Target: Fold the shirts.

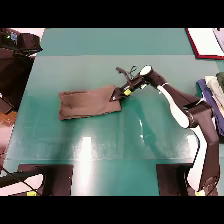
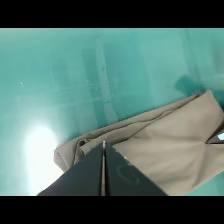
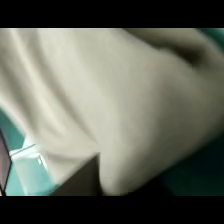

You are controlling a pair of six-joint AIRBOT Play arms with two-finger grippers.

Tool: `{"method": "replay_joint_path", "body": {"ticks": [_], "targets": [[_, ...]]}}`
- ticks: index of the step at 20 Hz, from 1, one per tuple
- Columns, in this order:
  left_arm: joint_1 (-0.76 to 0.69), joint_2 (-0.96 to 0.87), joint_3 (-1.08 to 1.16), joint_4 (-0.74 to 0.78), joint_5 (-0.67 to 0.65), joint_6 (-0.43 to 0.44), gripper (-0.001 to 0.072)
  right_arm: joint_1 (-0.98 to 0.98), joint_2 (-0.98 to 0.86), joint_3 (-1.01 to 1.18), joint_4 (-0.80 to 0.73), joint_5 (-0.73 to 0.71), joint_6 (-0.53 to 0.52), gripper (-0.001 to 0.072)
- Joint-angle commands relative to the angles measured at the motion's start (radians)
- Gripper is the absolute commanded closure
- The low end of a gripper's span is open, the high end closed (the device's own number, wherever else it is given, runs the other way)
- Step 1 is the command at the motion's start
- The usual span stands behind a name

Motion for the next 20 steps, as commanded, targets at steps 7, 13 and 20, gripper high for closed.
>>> {"method": "replay_joint_path", "body": {"ticks": [7, 13, 20], "targets": [[-0.07, 0.0, -0.055, -0.058, 0.028, 0.0, 0.0682, -0.303, 0.228, 0.017, -0.015, -0.011, 0.07, 0.0697], [-0.222, 0.0, -0.195, -0.064, 0.161, 0.0, 0.0682, -0.681, 0.381, 0.017, -0.161, -0.017, 0.097, 0.0698], [-0.314, 0.0, -0.213, -0.064, 0.199, -0.001, 0.0682, -0.985, 0.396, 0.017, -0.158, -0.184, 0.059, 0.0699]]}}
